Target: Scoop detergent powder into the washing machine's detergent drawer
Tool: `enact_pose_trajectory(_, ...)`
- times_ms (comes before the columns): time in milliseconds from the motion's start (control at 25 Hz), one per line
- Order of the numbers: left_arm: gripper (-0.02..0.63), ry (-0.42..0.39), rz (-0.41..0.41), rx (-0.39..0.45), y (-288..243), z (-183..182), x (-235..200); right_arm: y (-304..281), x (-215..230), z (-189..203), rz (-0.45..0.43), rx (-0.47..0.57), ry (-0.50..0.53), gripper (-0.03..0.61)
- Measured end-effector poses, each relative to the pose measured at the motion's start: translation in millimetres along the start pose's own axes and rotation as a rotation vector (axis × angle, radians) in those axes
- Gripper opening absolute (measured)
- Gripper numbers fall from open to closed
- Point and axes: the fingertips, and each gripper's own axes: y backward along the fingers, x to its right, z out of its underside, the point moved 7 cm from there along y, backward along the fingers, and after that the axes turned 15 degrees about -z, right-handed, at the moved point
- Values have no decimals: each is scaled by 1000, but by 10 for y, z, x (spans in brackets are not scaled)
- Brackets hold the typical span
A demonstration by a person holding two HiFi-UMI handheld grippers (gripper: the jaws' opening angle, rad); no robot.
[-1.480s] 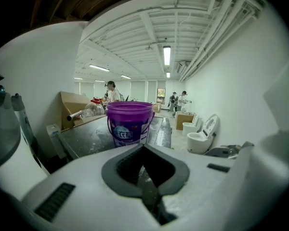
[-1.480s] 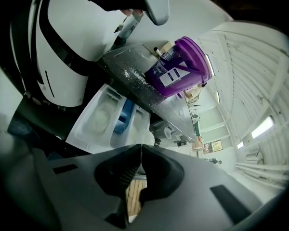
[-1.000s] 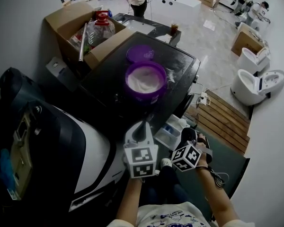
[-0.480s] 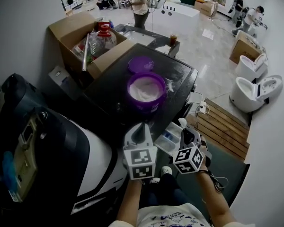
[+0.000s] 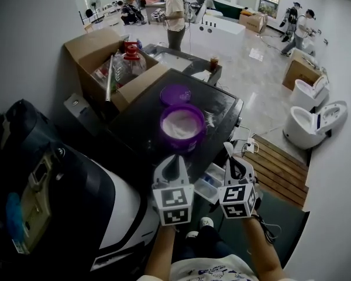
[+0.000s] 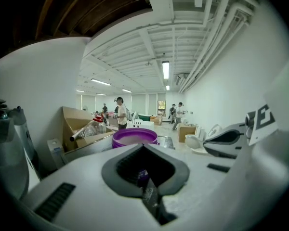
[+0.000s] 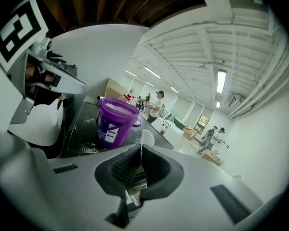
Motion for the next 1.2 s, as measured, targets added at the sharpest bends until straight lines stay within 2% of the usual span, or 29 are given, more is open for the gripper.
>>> enact_pose_trajectory(640,2,16,-38,118,-17,-482,-138,291,310,-704,53,256,-138,20)
enact_pose_trajectory(1200,2,21,-56,166,5,-665,-125,451,481,-889,75,349,-161,20)
